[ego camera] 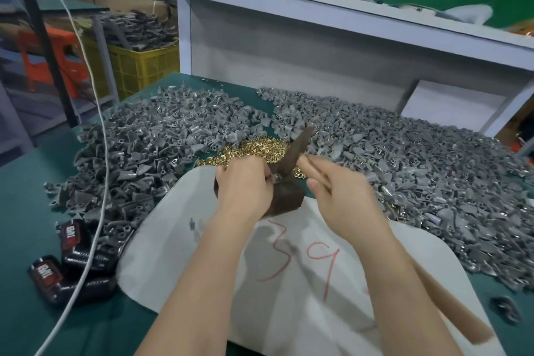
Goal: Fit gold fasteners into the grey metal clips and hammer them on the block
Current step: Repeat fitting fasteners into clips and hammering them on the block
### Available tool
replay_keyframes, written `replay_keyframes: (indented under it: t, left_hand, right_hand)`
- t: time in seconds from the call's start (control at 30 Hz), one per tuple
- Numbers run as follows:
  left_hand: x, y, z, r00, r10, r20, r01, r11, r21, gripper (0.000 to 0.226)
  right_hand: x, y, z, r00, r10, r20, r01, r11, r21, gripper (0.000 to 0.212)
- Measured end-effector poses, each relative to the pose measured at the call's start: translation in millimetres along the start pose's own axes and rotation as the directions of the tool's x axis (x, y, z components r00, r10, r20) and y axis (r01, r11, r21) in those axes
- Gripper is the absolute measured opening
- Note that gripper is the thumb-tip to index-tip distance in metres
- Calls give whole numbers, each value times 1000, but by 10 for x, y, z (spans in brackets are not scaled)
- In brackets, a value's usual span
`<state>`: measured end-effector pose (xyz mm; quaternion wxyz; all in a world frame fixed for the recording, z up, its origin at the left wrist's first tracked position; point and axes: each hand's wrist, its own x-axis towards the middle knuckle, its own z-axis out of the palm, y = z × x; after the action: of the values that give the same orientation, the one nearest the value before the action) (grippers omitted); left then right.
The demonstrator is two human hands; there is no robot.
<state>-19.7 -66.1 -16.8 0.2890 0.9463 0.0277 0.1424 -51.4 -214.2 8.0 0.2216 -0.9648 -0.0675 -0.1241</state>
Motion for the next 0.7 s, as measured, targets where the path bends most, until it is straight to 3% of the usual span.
replay_keyframes:
  t: [0.1, 0.2, 0.33, 0.43, 0.53, 0.6, 0.7]
  left_hand:
    - [4, 3, -13, 1000, -3, 8, 3, 1000, 3, 15]
    - [-7, -4, -6, 1000, 1, 9, -1, 1000, -14, 16]
    - [-9, -3, 0, 1000, -6, 0, 6, 999, -35, 14]
    - [-8, -2, 7, 1000, -8, -5, 7, 999, -46, 13]
    - [-8, 7, 7, 1000, 2, -16, -4, 997, -73, 14]
    - [-9, 30, -2, 999, 24, -37, -27, 994, -106, 14]
    - [-5, 62, -14, 996, 68, -65, -80, 976, -205, 13]
  right_hand:
    - [73, 66, 18, 995, 43, -90, -30, 990, 138, 38]
    - [194, 207, 72, 974, 206, -94, -180, 956, 230, 26]
    - [275, 400, 181, 930, 357, 85, -365, 924, 112, 21]
    - [260, 448, 216, 910, 384, 154, -376, 923, -83, 33]
    - [257, 385, 203, 948, 318, 20, -310, 934, -175, 34]
    - [279, 253, 140, 981, 180, -71, -180, 984, 7, 38]
    - [375, 21, 97, 997, 37, 71, -60, 933, 354, 32]
